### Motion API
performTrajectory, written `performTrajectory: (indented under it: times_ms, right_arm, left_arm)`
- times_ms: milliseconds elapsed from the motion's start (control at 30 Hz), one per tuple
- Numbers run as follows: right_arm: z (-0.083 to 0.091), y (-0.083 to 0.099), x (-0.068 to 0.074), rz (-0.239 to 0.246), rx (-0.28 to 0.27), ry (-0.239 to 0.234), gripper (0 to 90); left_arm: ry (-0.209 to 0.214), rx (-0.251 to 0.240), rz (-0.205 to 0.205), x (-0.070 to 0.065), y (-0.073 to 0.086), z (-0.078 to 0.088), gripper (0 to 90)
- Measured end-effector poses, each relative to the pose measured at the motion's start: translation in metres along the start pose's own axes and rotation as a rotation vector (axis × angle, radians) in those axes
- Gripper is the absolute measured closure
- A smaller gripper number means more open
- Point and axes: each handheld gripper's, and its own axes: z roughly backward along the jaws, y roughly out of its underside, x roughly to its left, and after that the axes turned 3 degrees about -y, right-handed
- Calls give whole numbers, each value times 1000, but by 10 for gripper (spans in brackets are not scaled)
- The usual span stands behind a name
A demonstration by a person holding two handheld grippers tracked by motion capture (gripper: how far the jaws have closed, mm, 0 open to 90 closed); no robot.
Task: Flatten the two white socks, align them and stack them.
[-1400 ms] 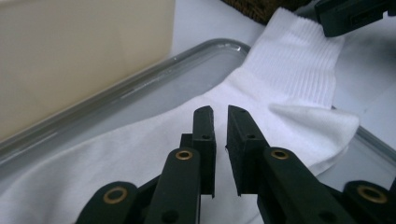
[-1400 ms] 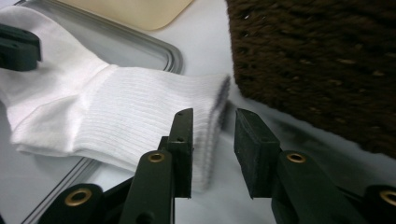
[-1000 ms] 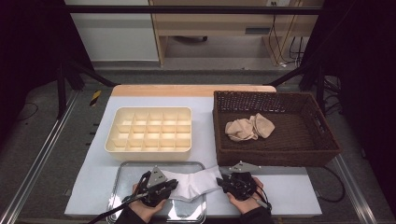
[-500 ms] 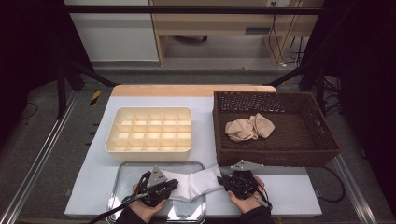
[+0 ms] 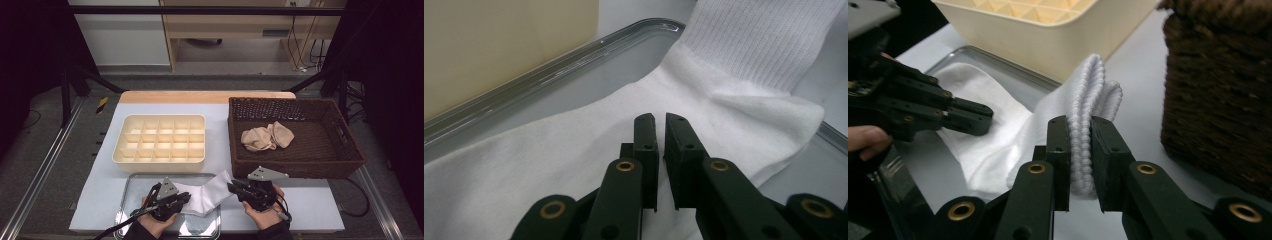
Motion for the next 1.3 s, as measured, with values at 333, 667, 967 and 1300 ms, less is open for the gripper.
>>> performTrajectory:
  times_ms: [333, 667, 967, 1300]
  right_arm:
    - [-2, -13, 15, 34, -27, -60, 797]
    - [-8, -25, 29, 61, -29, -87, 805]
    - [-25, -39, 49, 92, -11, -123, 809]
    - [-79, -48, 90, 184, 66, -153, 808]
  left_arm:
    - [-16, -30, 2, 6, -8, 19, 846]
    - [-162, -100, 67, 44, 3, 75, 891]
    - [-209, -38, 133, 67, 30, 74, 890]
    - [-205, -21, 109, 62, 33, 67, 890]
